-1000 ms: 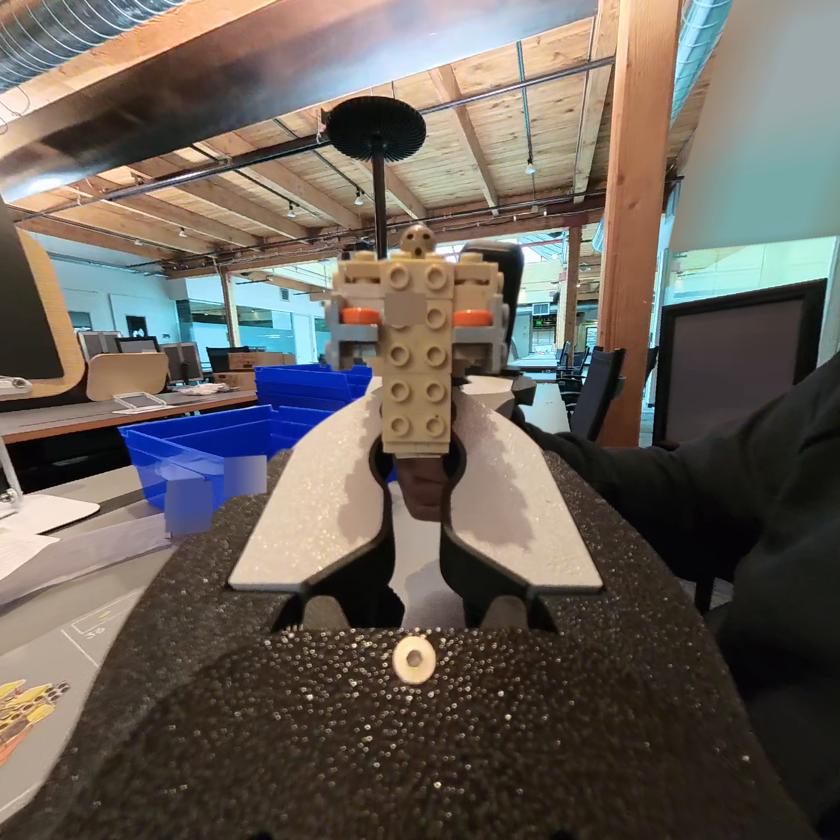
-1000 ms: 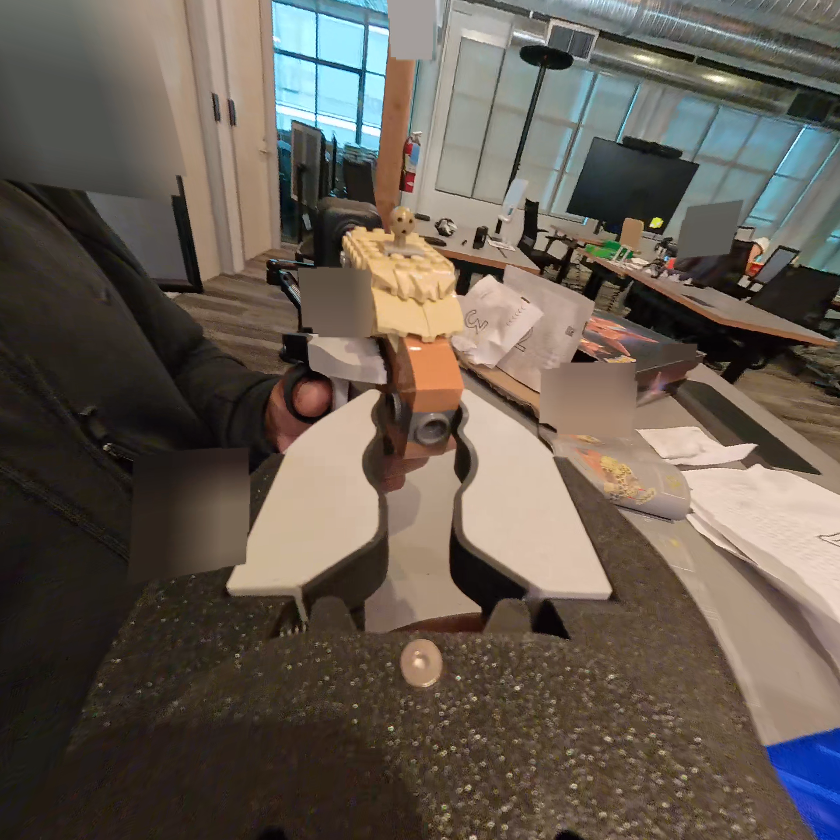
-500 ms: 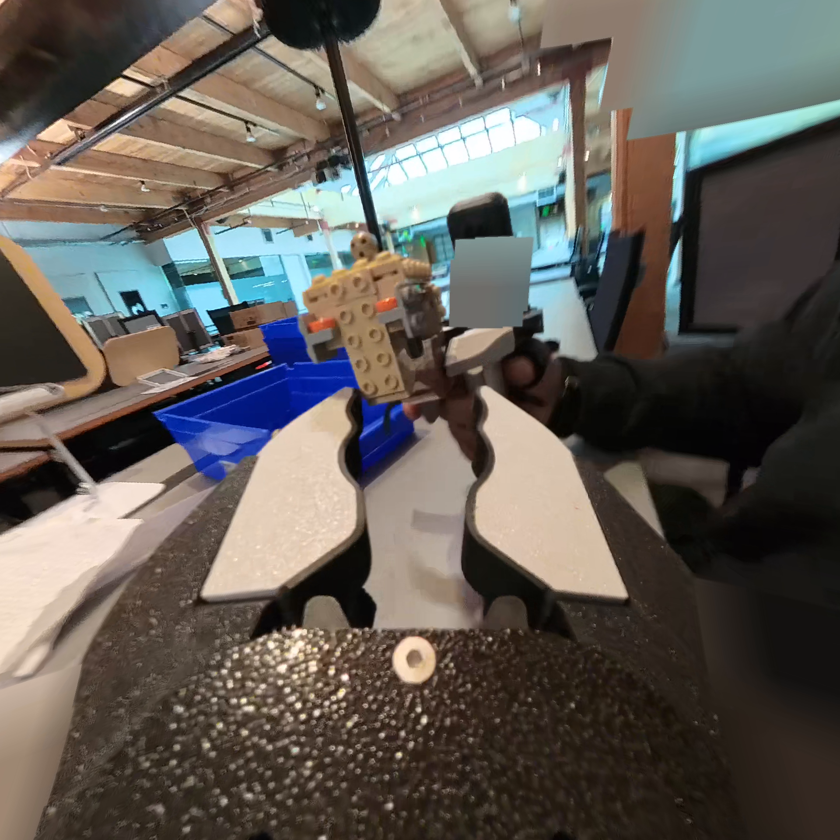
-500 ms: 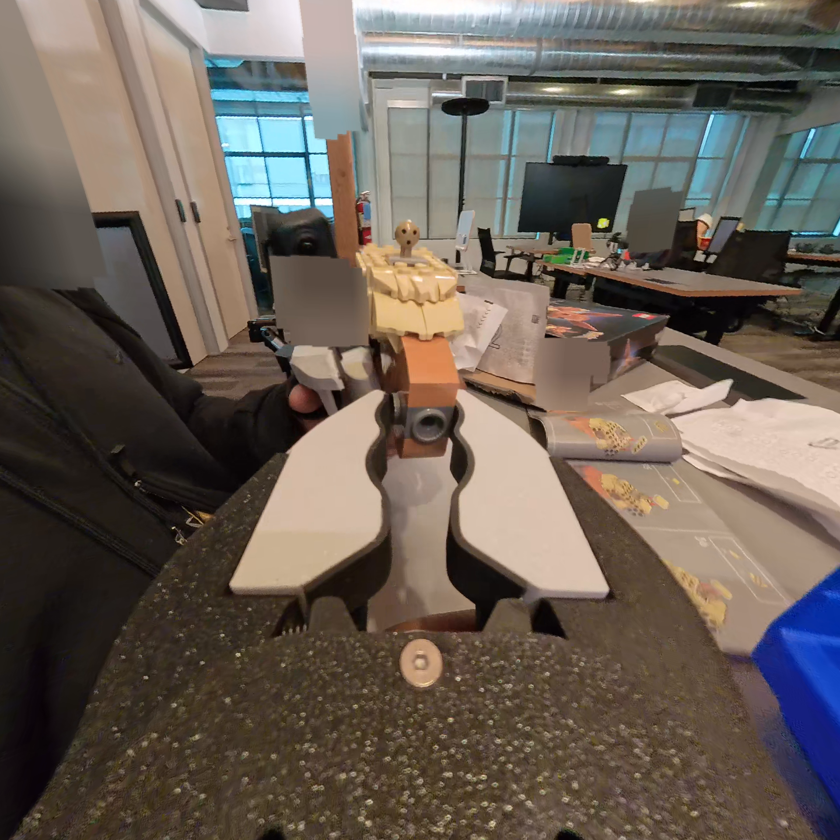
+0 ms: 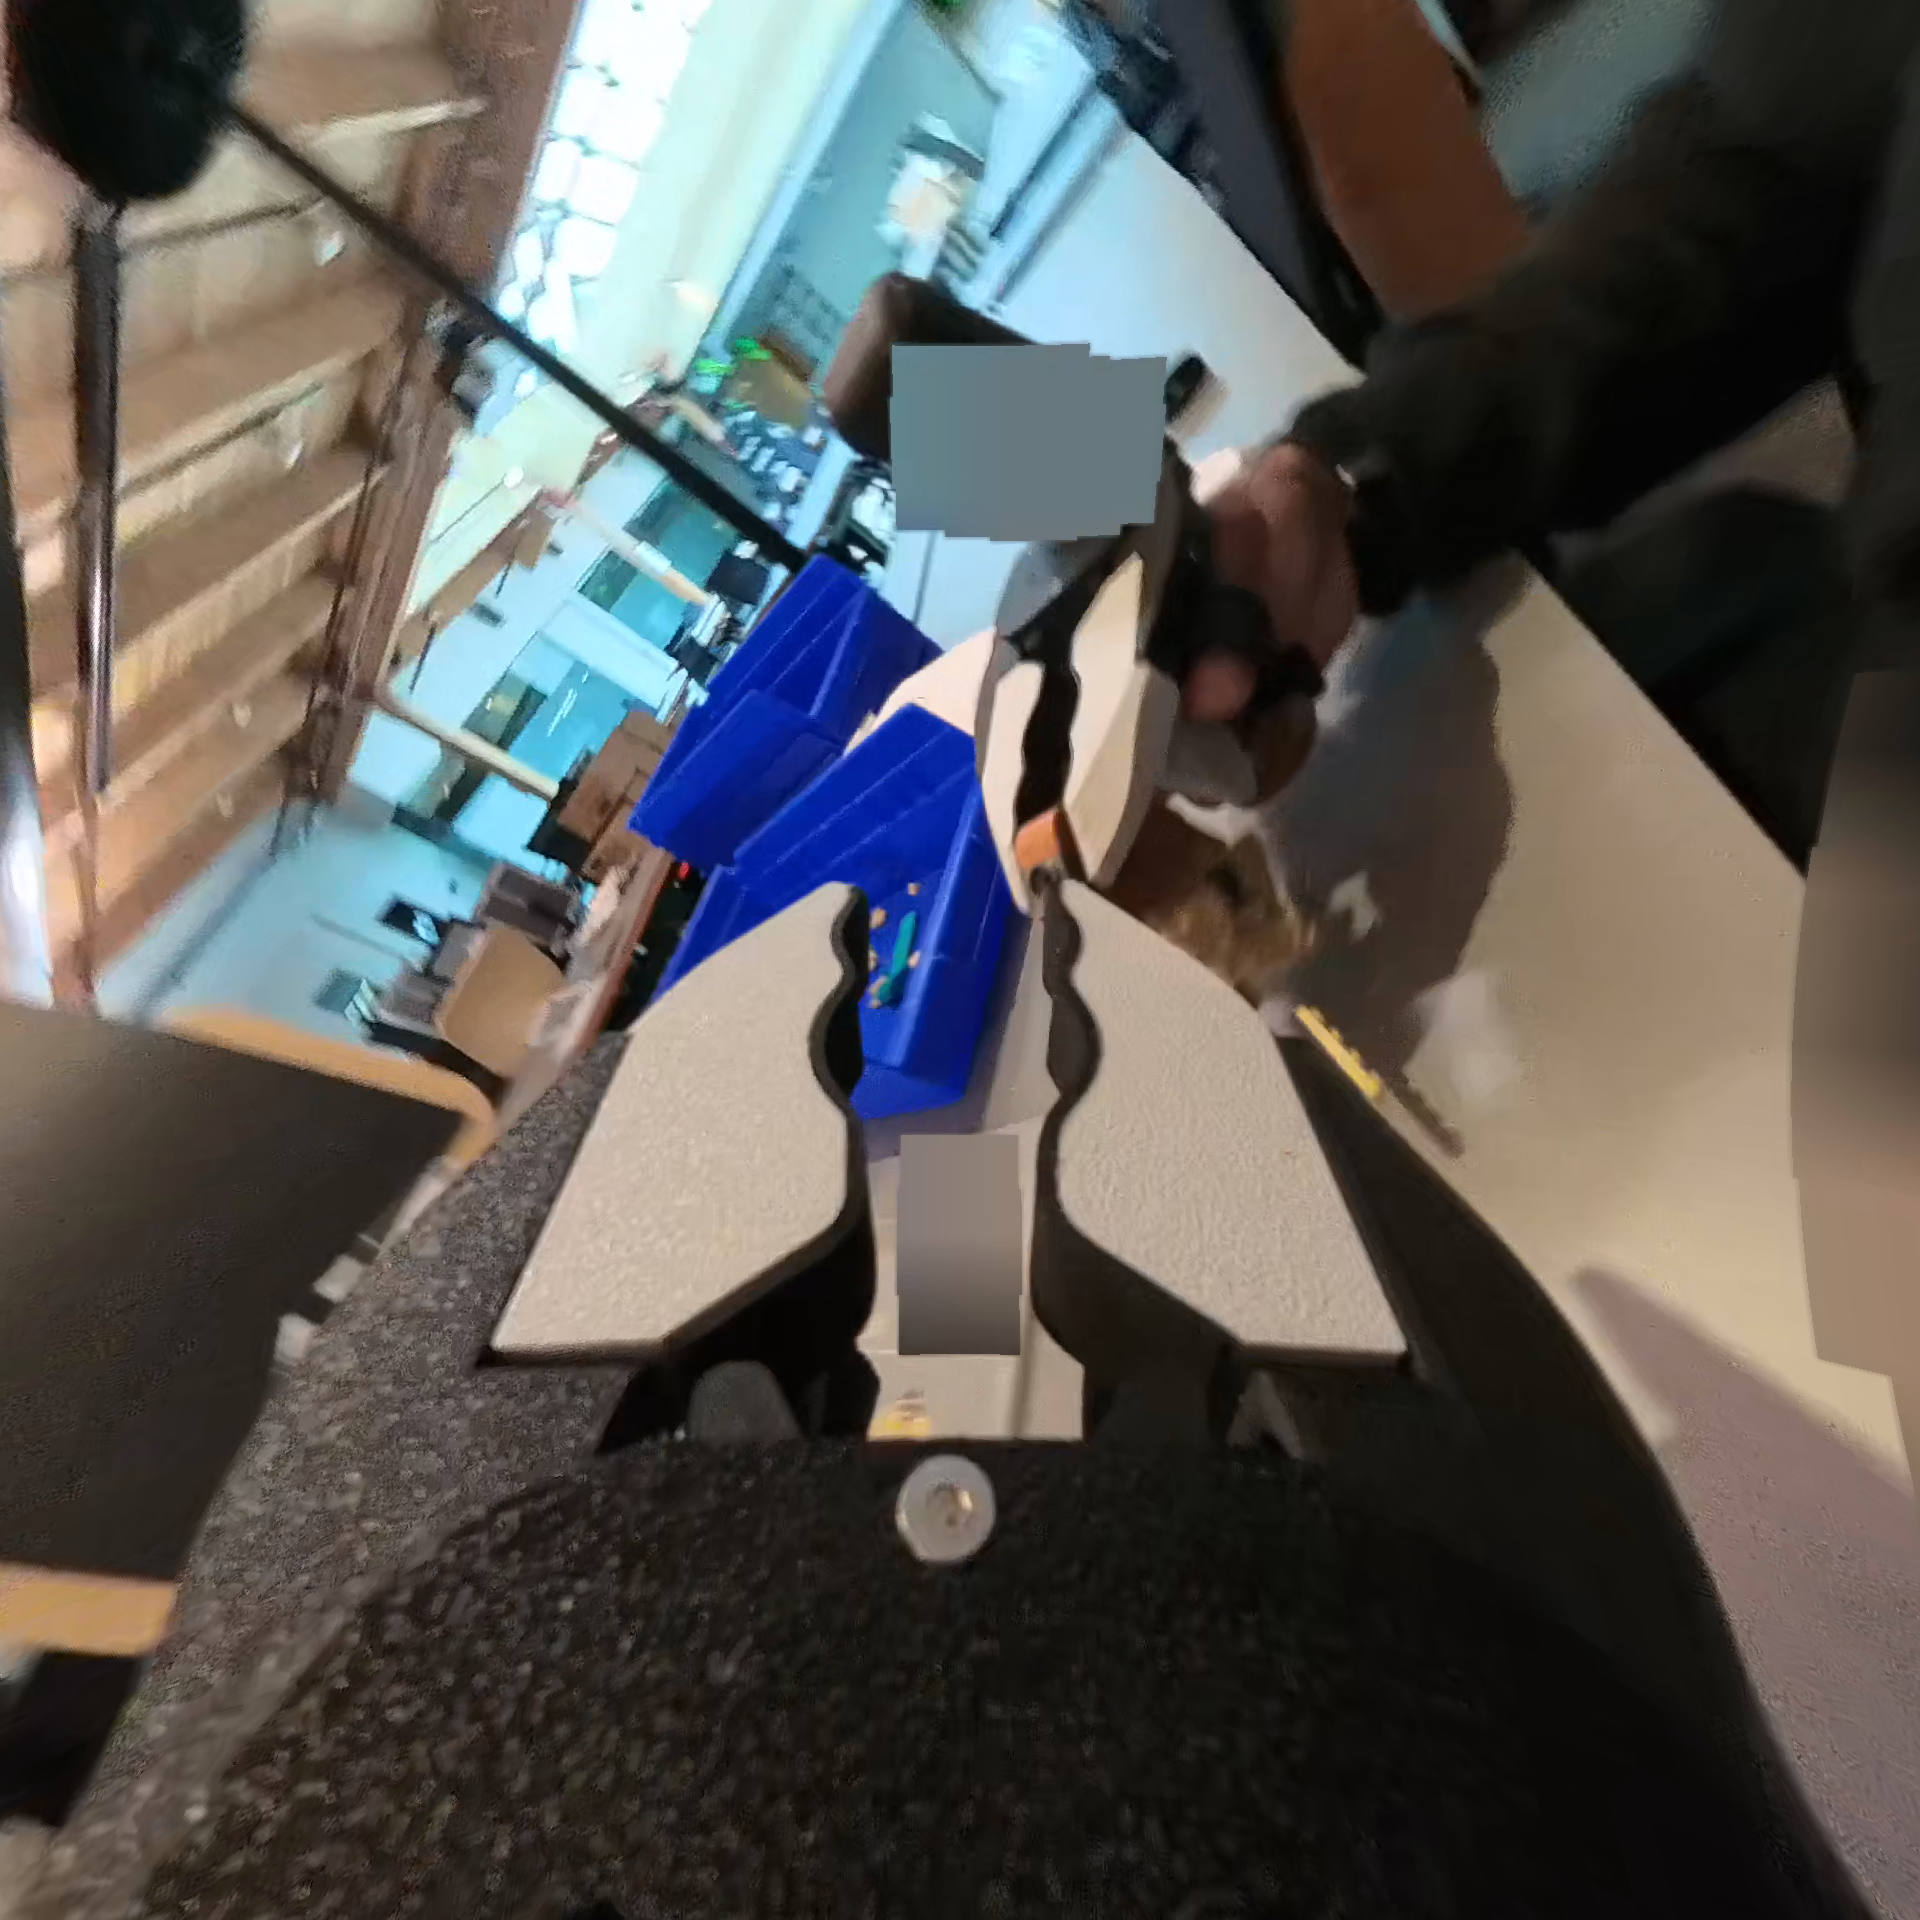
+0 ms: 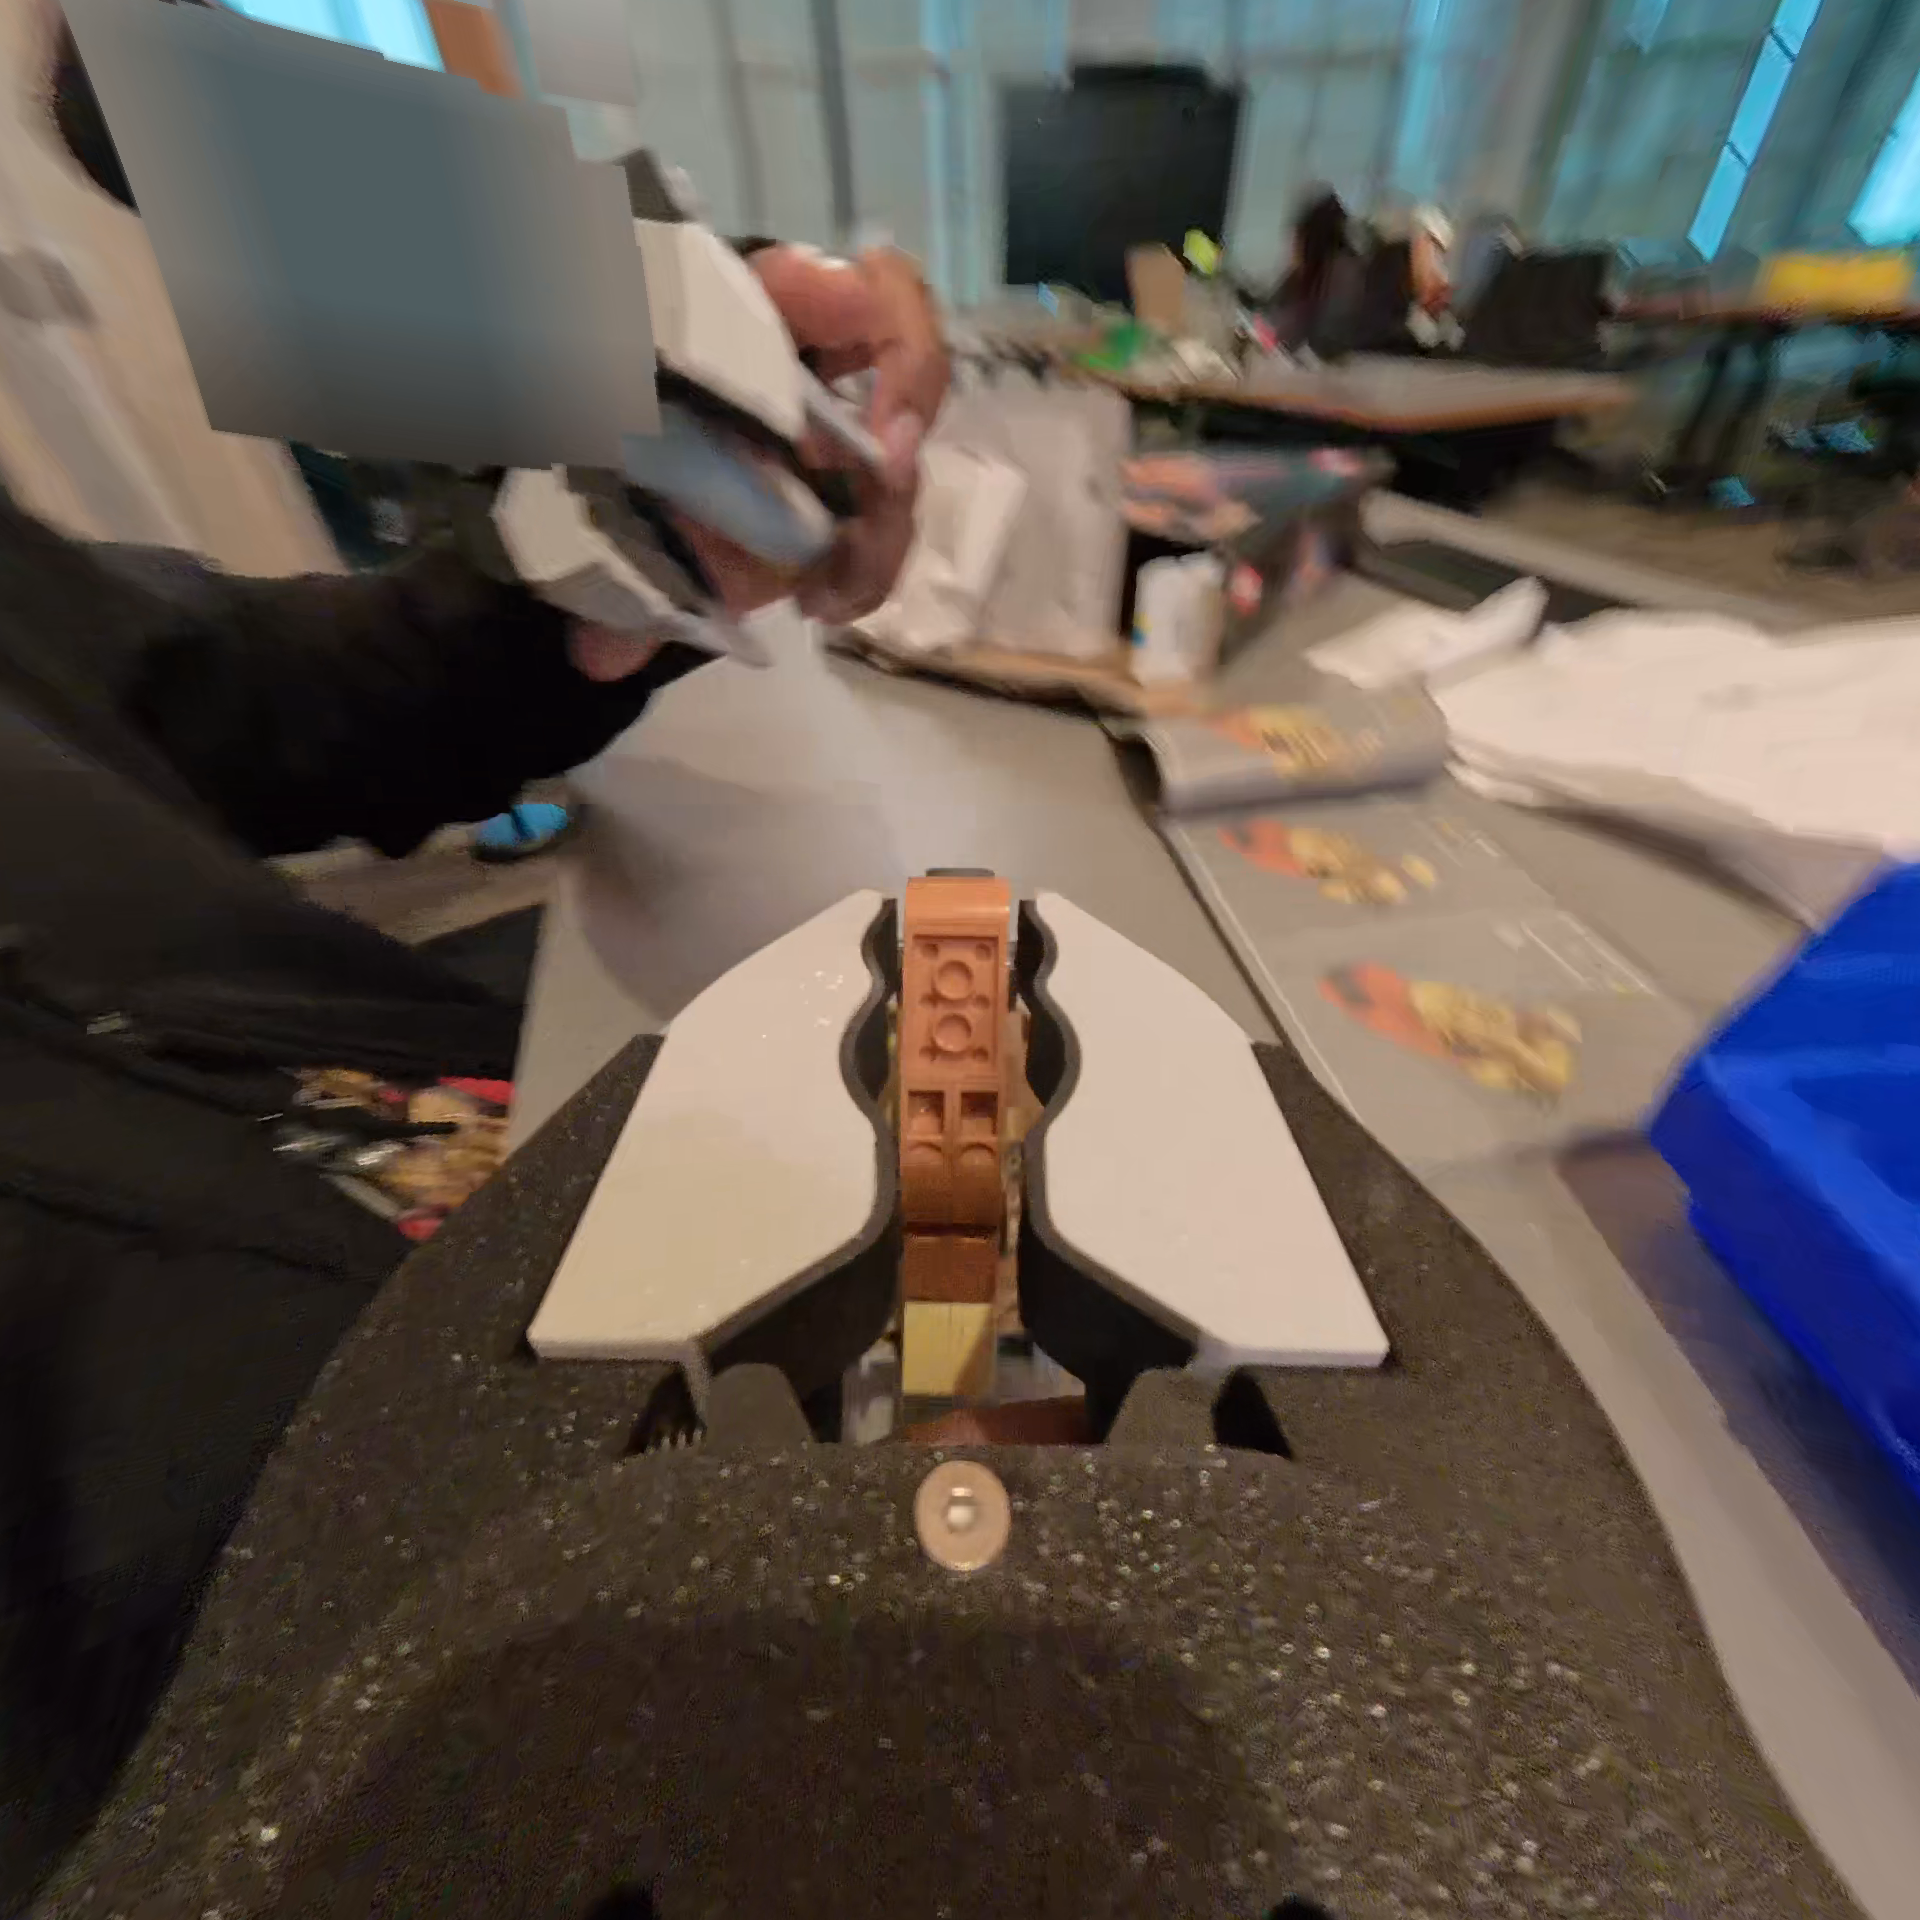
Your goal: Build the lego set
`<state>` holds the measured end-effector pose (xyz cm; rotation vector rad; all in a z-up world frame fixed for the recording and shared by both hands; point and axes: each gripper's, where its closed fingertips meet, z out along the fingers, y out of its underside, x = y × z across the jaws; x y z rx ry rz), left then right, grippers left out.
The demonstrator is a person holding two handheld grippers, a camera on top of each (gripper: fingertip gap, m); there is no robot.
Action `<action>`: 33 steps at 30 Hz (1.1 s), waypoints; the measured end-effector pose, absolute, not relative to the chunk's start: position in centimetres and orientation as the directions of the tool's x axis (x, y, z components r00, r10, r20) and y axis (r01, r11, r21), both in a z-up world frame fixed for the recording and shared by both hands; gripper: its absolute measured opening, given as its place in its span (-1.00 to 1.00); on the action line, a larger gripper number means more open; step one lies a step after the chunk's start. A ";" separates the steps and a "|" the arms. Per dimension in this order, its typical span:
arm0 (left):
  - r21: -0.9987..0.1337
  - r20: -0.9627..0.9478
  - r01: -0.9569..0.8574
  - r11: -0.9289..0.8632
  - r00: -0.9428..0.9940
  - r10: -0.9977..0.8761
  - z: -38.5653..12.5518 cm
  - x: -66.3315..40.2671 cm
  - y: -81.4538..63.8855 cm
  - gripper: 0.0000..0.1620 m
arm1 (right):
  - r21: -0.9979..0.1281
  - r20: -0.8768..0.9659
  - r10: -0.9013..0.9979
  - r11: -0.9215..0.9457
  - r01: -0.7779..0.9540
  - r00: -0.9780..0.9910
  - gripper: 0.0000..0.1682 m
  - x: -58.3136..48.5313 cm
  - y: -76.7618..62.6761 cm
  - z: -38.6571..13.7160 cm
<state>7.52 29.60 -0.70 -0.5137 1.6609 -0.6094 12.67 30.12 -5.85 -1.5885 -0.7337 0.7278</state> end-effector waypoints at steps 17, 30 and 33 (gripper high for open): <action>-0.888 -0.255 -0.335 0.316 -0.214 -0.943 -11.5 11.3 29.9 -0.49 | -0.961 -0.269 0.751 -0.253 -0.115 0.602 -0.74 13.3 32.2 -6.7; -0.952 0.300 -0.164 -0.259 -0.323 -0.898 -6.9 12.3 28.1 -0.06 | -0.897 -0.235 0.873 -0.025 -0.442 0.427 -0.75 12.3 29.7 1.2; -0.939 0.344 -0.132 -0.318 -0.394 -0.852 -6.1 12.5 27.0 -0.17 | -0.900 -0.219 0.875 -0.010 -0.436 0.432 -0.75 11.1 29.7 1.3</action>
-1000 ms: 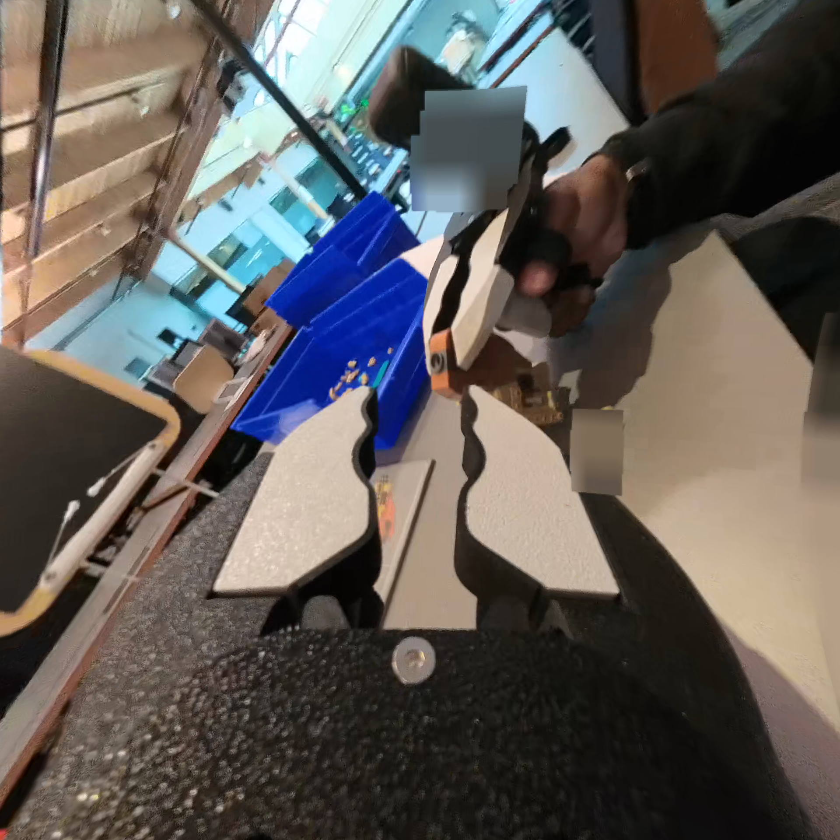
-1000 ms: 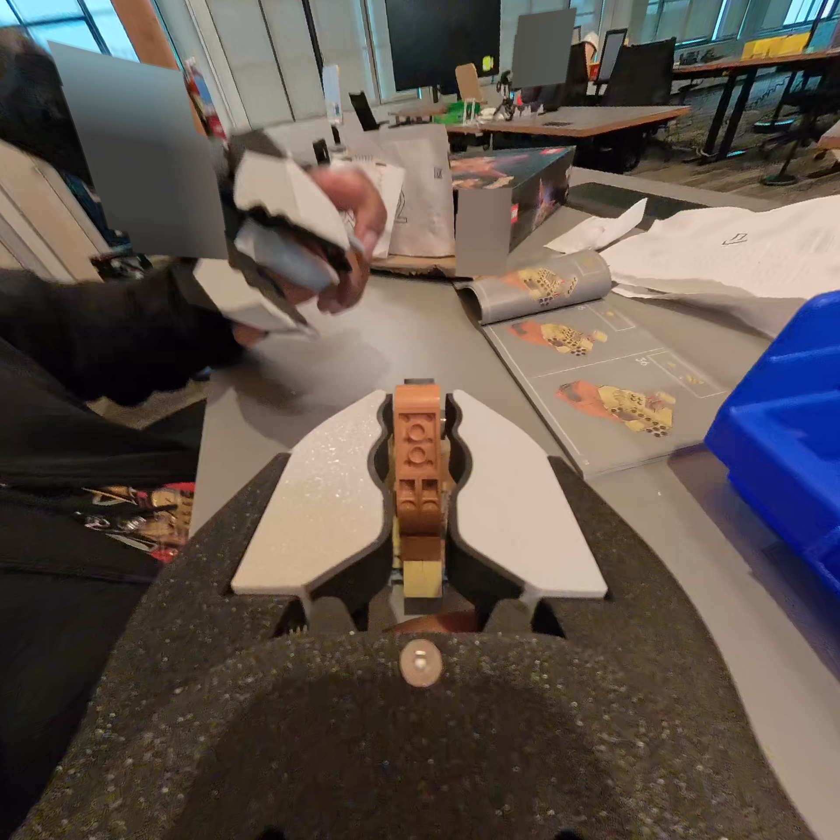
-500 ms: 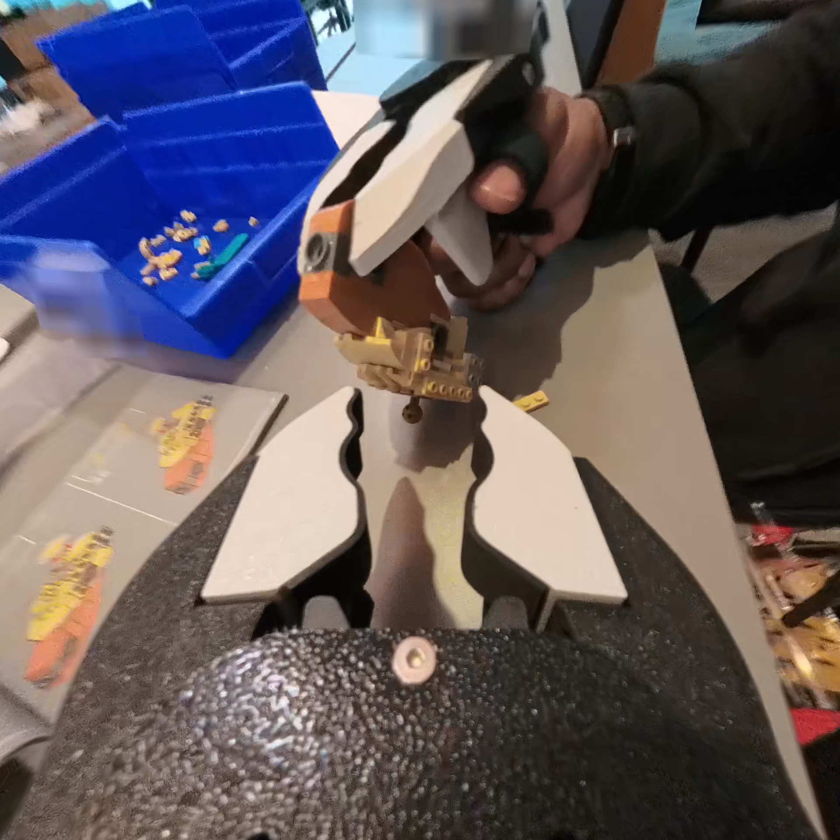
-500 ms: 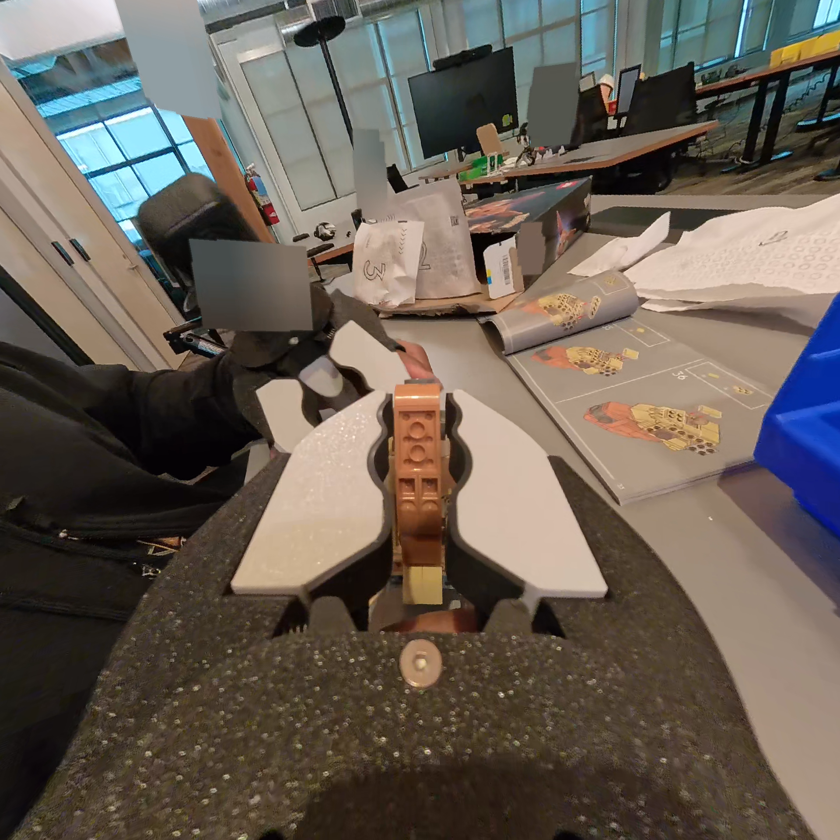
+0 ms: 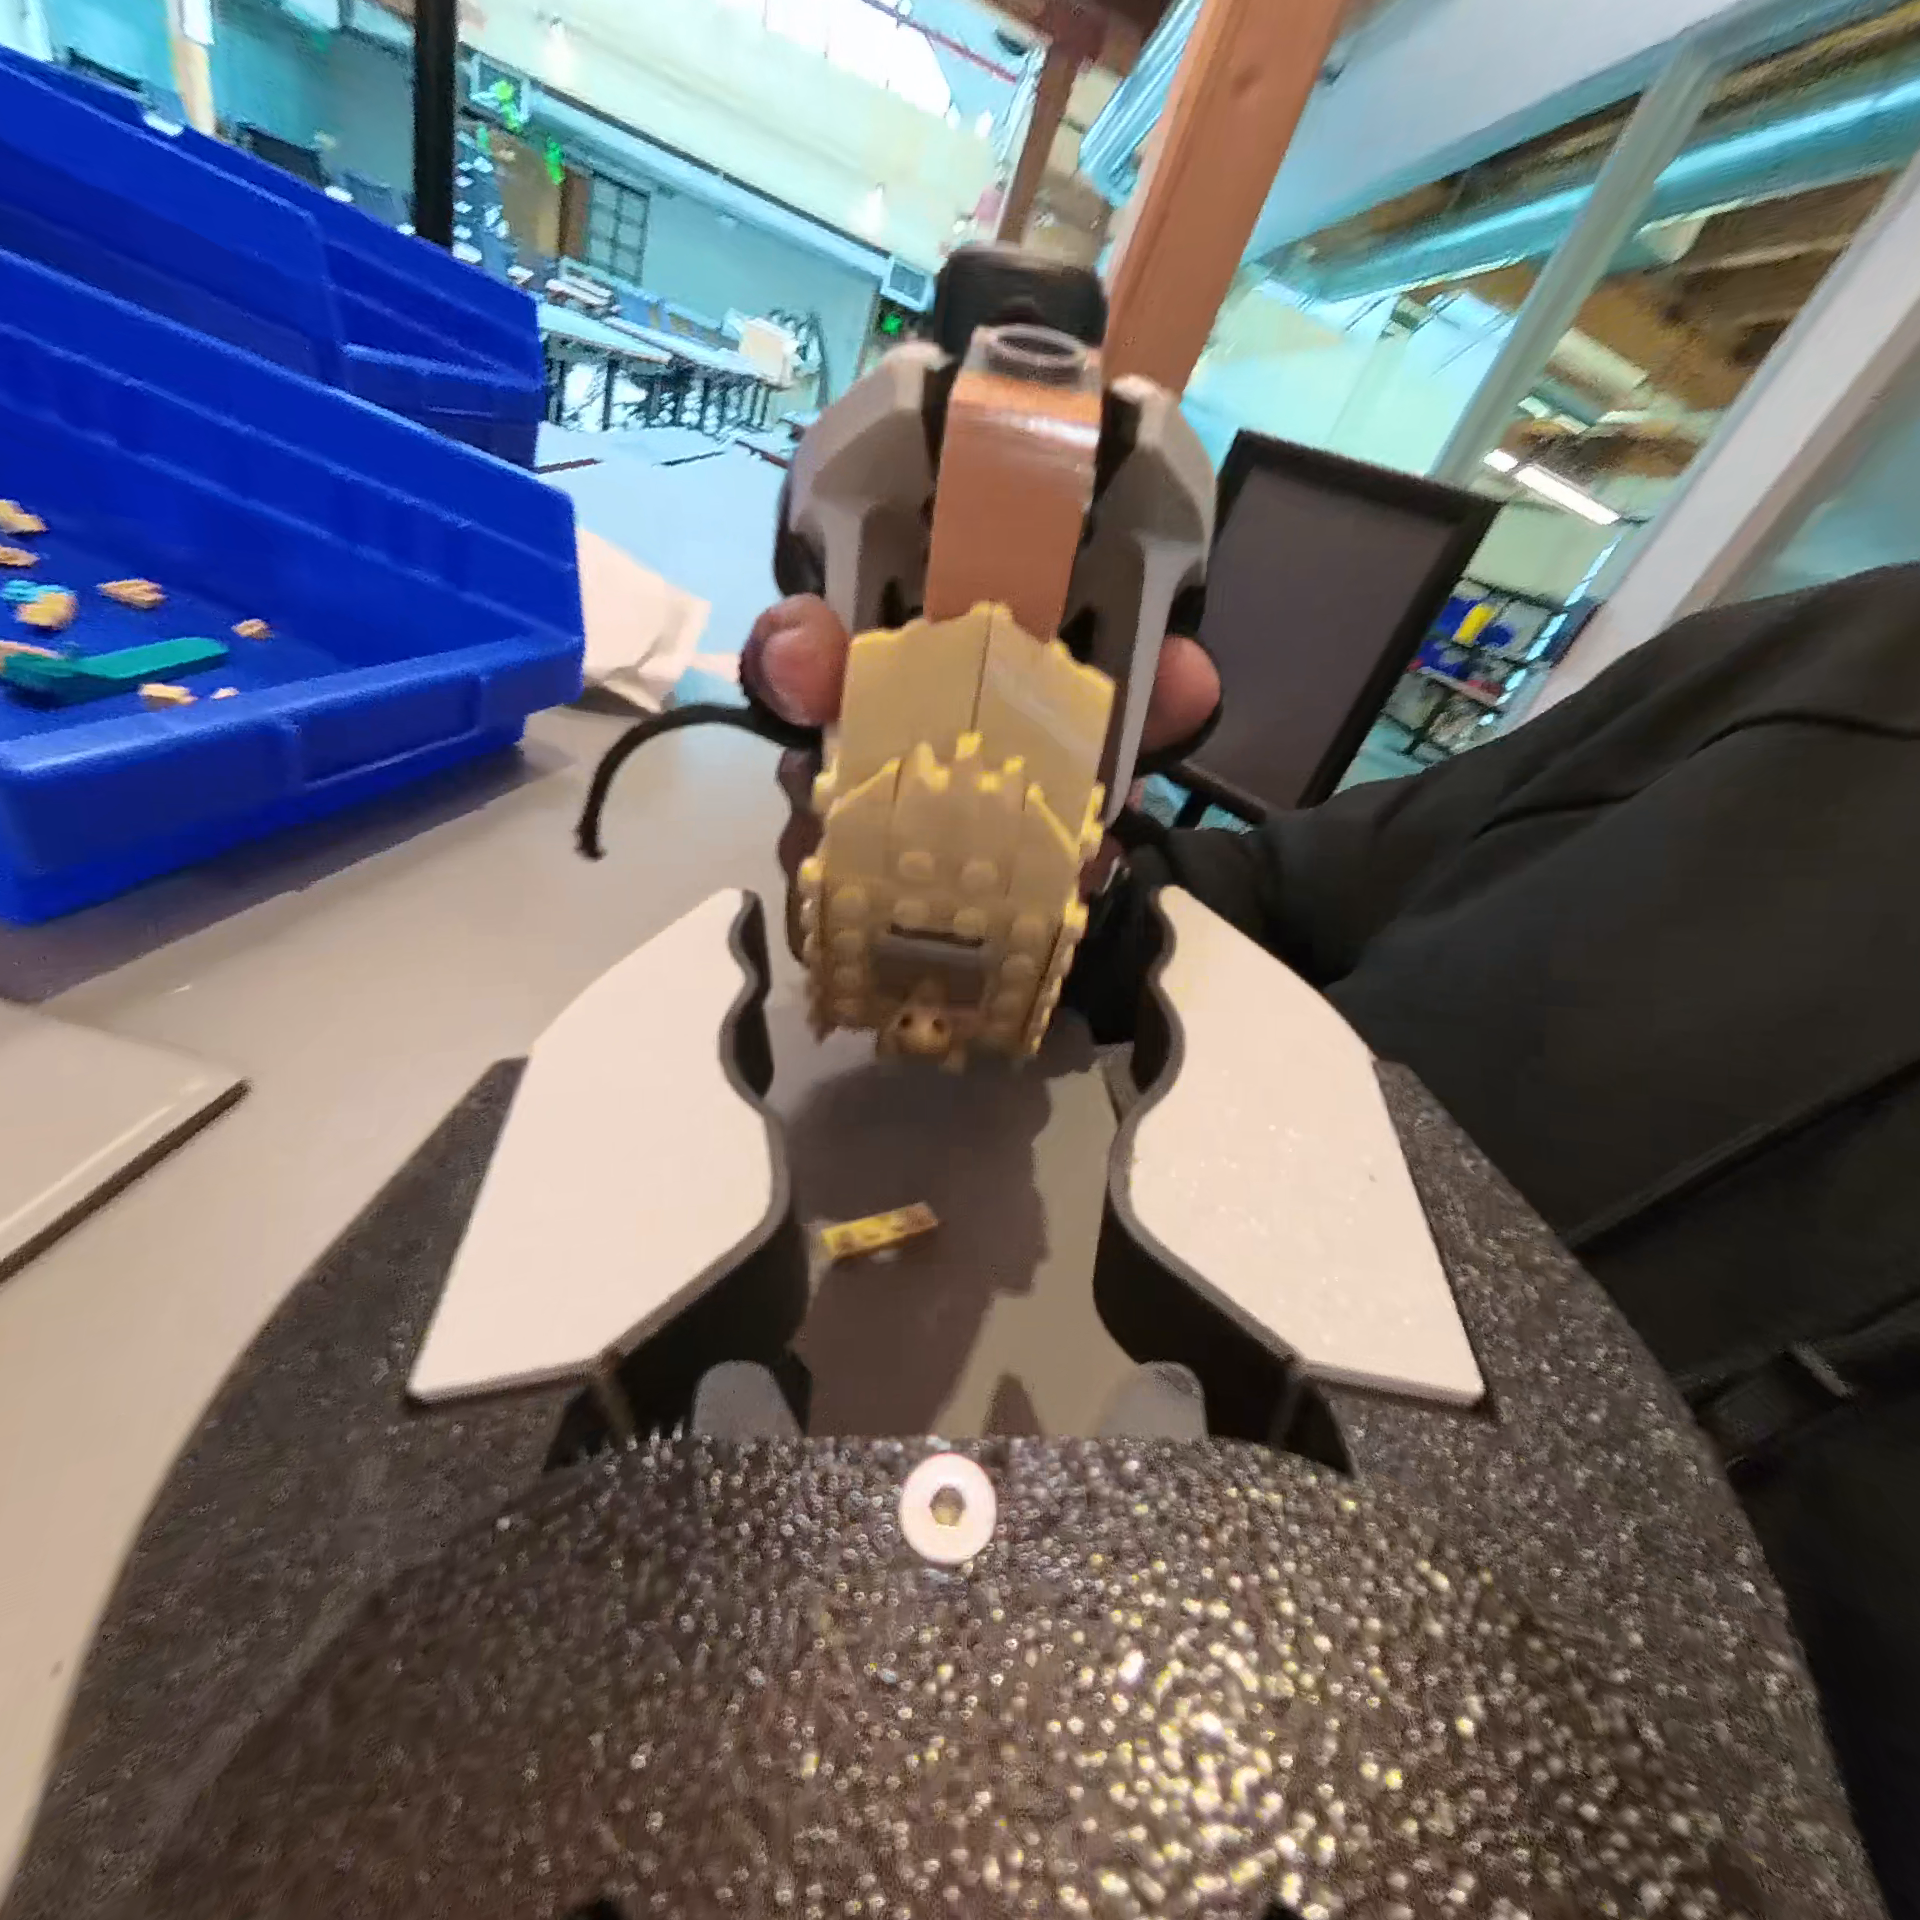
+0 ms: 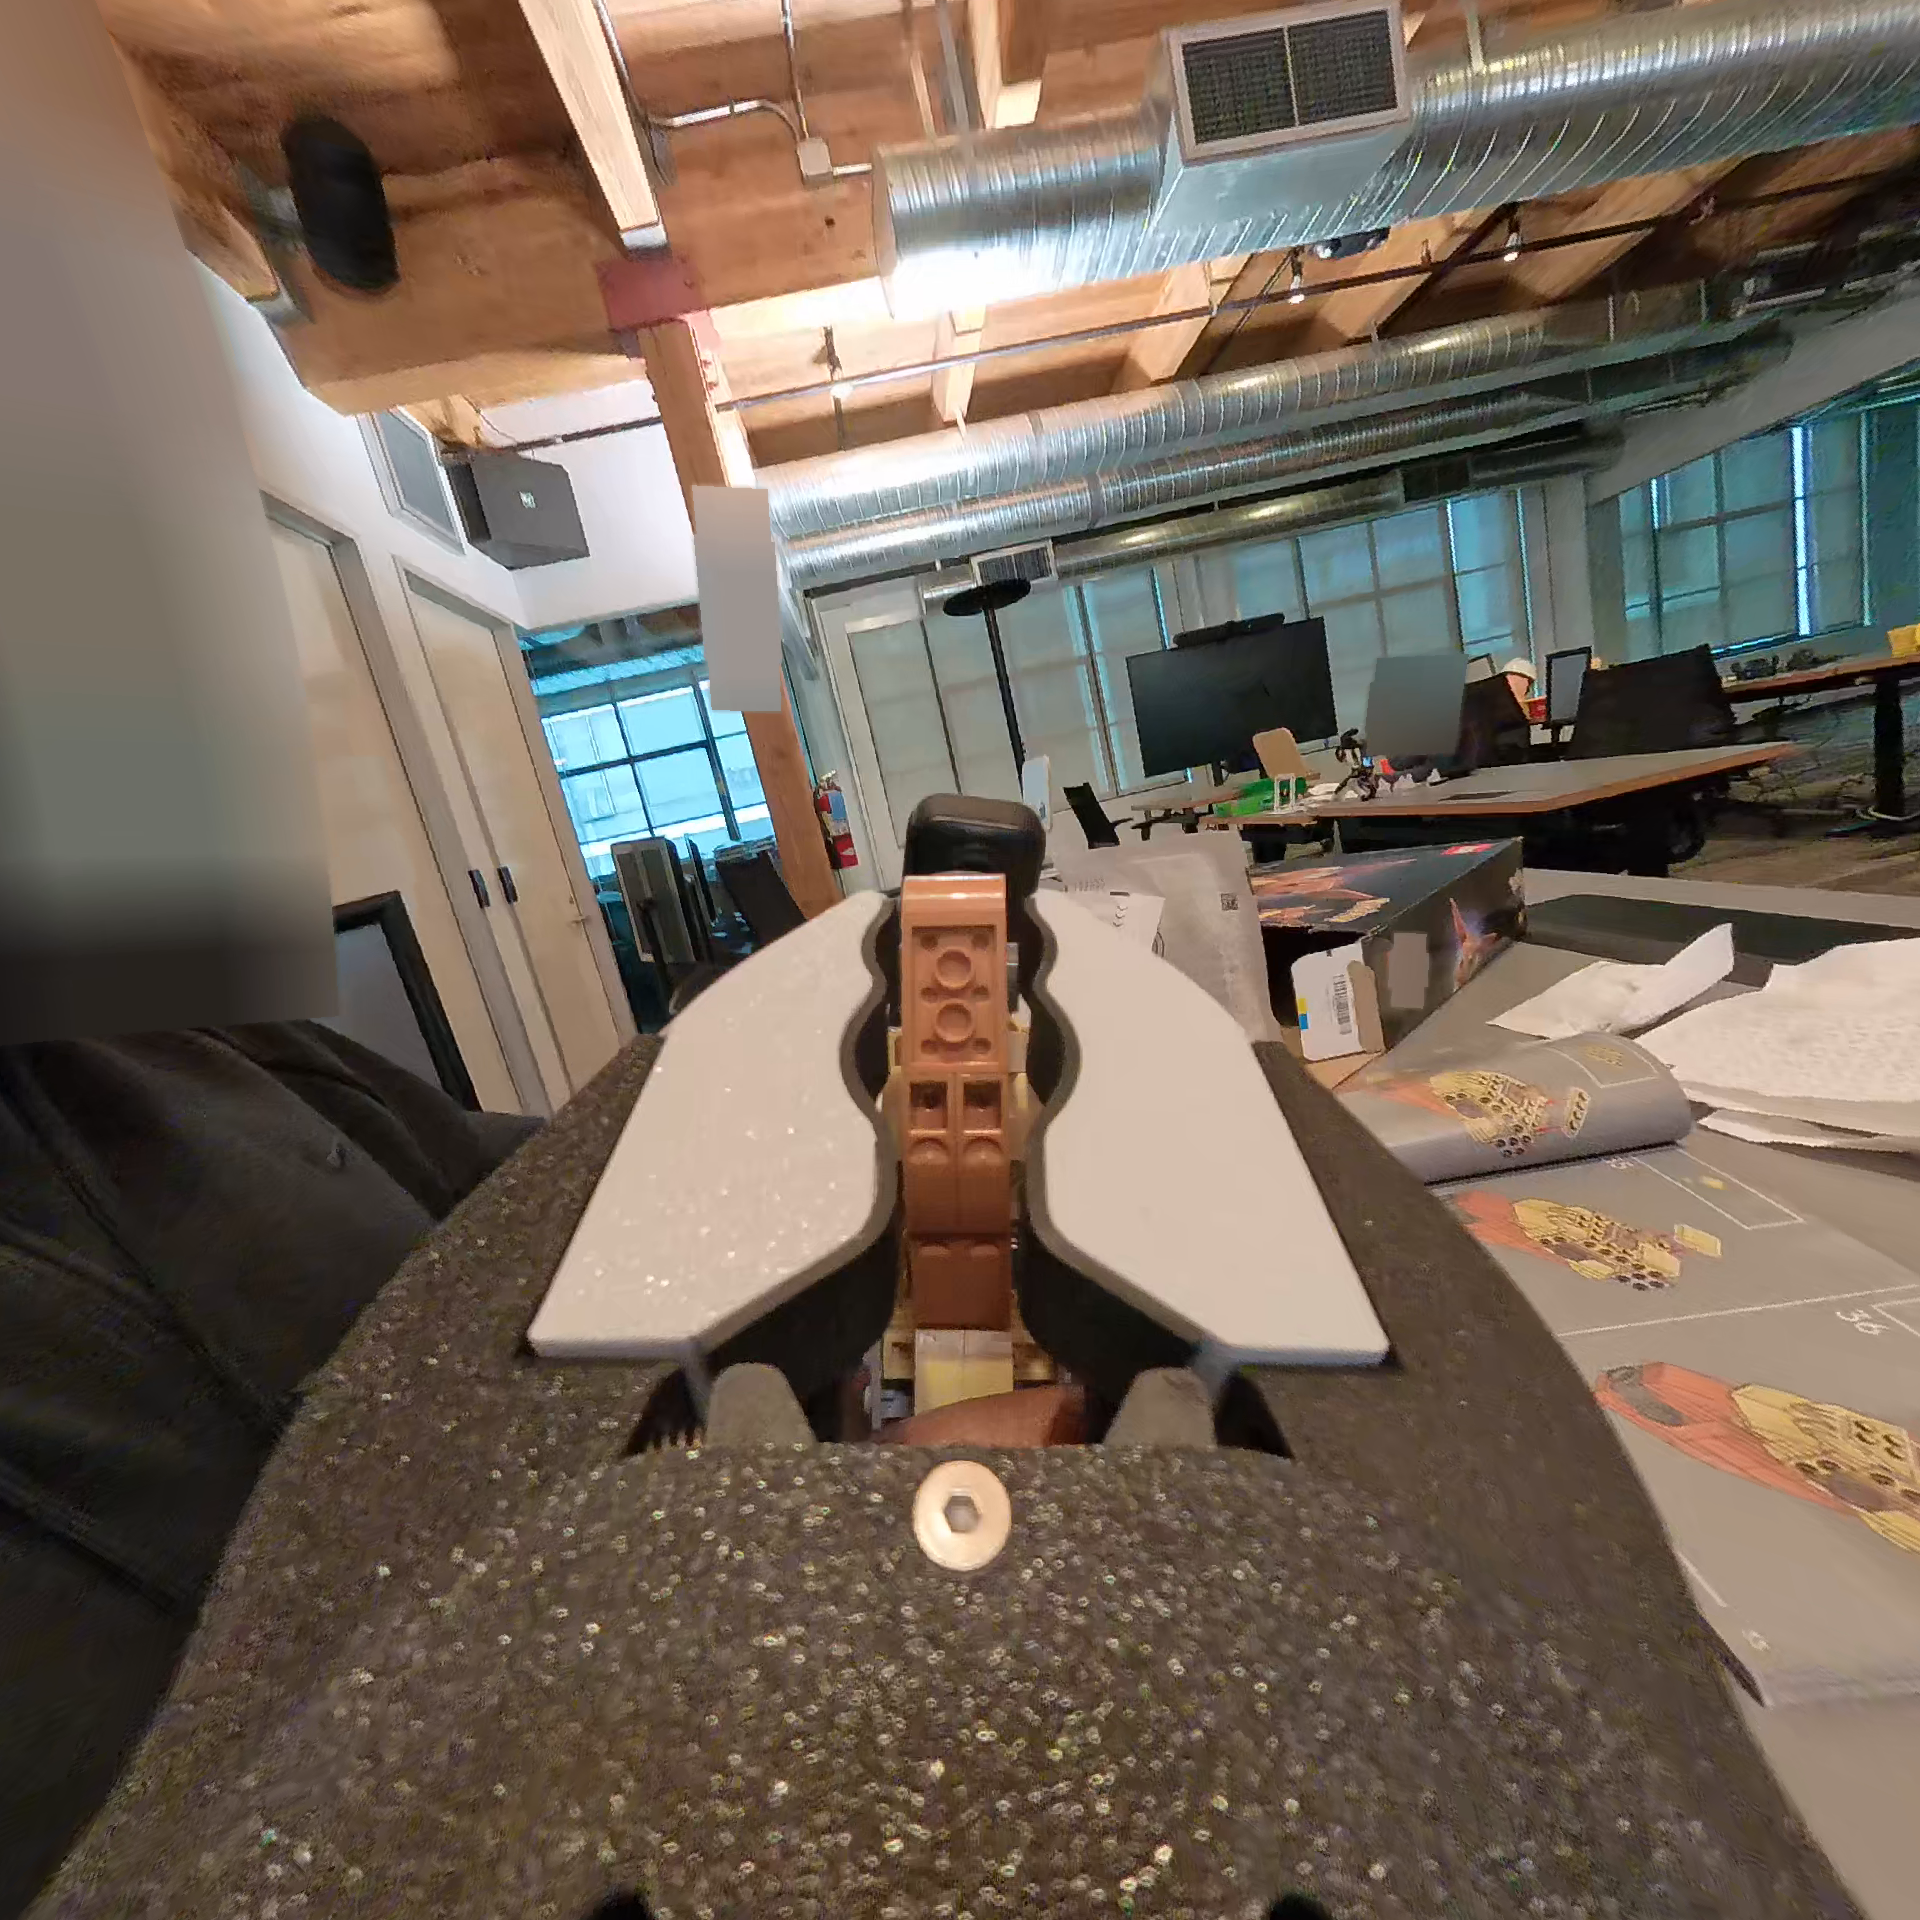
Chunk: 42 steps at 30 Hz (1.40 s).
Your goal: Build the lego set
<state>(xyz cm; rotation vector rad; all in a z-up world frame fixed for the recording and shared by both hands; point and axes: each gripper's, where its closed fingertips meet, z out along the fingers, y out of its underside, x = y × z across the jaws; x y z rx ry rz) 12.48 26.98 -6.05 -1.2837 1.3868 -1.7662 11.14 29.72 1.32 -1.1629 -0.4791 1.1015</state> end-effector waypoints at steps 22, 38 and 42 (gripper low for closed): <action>-0.594 -0.181 -0.721 0.357 -0.313 -0.932 -13.5 11.1 31.1 -0.45 | -0.766 0.417 0.786 0.033 0.642 0.457 -0.62 13.3 29.8 -11.9; -0.410 -0.244 -0.769 0.490 -0.425 -0.872 -15.3 14.0 30.6 -0.44 | -0.790 0.266 0.808 -0.129 0.599 0.525 -0.76 15.3 29.0 -14.0; -0.552 -0.216 -0.726 0.409 -0.350 -0.912 -13.9 14.0 31.0 -0.35 | -0.806 0.250 0.782 -0.158 0.570 0.570 -0.79 16.4 29.4 -13.8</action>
